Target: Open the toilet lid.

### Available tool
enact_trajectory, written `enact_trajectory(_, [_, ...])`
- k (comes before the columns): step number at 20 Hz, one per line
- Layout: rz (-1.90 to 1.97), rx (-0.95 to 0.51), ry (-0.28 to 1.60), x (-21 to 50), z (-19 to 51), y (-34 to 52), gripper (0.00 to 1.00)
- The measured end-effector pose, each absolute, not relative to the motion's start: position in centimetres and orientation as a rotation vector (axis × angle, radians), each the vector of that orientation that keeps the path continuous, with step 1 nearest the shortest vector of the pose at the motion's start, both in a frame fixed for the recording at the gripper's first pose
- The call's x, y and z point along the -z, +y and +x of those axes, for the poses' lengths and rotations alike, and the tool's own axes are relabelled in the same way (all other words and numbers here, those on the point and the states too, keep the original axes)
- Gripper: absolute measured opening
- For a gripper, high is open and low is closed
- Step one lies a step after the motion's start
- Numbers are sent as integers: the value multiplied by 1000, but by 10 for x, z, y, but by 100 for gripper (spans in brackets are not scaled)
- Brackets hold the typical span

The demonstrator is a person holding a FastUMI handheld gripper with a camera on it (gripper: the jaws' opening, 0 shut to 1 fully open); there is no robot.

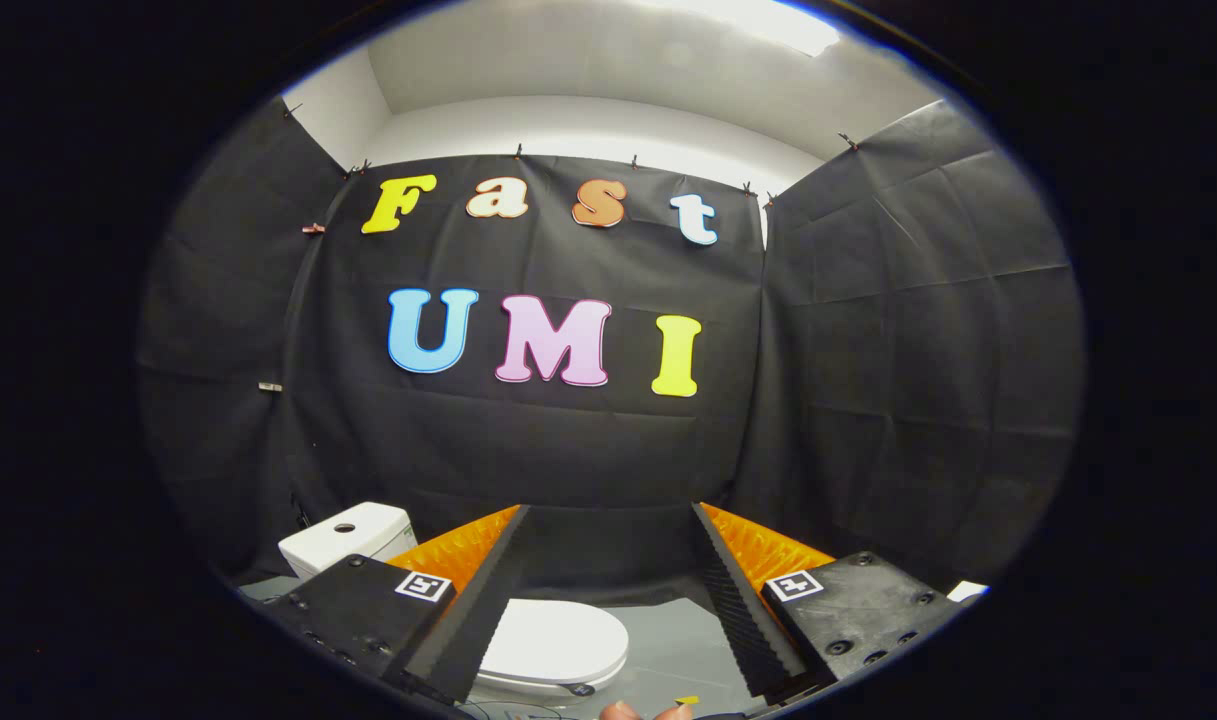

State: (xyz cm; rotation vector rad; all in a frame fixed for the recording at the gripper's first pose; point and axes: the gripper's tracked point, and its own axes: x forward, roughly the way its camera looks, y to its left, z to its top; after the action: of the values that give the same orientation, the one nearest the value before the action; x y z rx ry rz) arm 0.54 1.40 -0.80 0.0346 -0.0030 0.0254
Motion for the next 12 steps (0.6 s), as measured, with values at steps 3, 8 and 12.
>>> enact_trajectory(3, [29,-23,-41,7,11,15,98])
enact_trajectory(8, [6,-20,-28,39,27,20,98])
enact_trajectory(12, [12,-18,-19,74,42,22,98])
